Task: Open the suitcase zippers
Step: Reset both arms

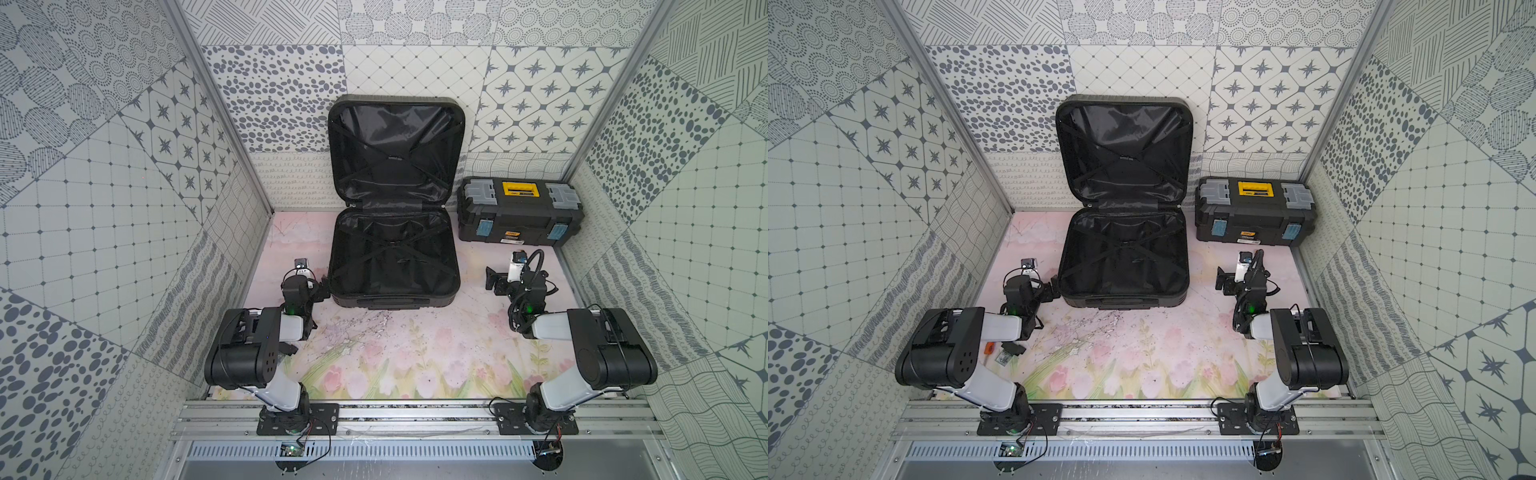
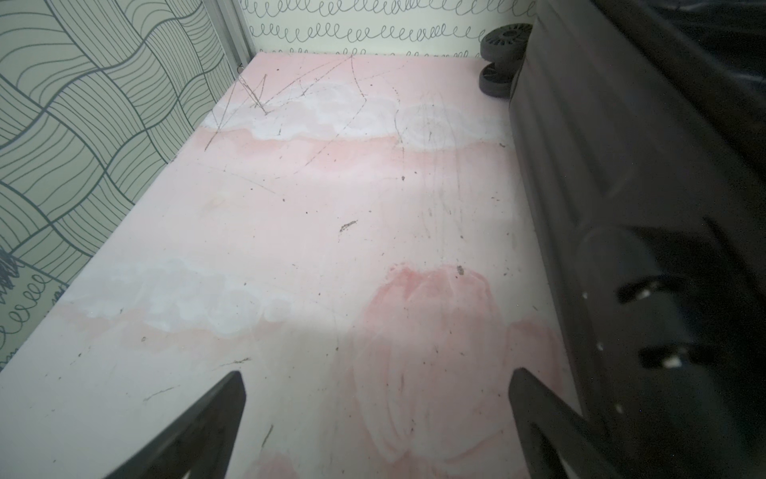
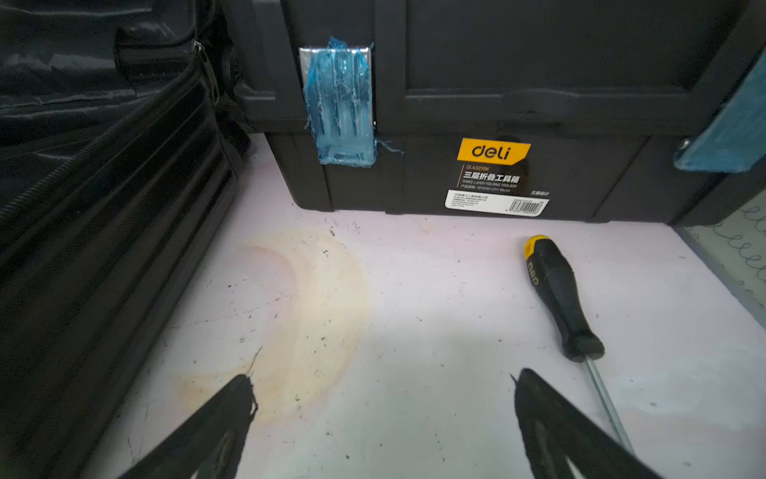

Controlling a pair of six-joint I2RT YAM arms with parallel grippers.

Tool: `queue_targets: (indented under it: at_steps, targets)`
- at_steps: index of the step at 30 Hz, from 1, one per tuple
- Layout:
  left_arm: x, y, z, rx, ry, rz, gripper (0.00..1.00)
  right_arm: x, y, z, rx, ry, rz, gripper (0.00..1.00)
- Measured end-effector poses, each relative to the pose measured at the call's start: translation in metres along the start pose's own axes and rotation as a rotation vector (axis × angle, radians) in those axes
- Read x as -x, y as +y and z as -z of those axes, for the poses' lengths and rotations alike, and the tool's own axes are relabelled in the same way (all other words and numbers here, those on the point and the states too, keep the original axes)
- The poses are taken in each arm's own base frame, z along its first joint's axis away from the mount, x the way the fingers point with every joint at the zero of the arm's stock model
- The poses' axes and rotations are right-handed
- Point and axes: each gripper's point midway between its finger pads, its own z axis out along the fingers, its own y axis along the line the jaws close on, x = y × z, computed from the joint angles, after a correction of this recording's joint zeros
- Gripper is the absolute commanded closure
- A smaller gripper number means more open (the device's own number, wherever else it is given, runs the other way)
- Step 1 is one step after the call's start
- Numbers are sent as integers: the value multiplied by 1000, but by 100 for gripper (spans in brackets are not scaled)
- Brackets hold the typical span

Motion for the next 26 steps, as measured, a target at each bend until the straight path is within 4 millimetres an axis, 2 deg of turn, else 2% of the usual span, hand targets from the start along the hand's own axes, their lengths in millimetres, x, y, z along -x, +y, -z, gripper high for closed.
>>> queue_targets:
  at_steps: [26]
  targets:
    - [3,-2,-1,-13,-8,-14,1,-5,0,0,-6,19,2,1]
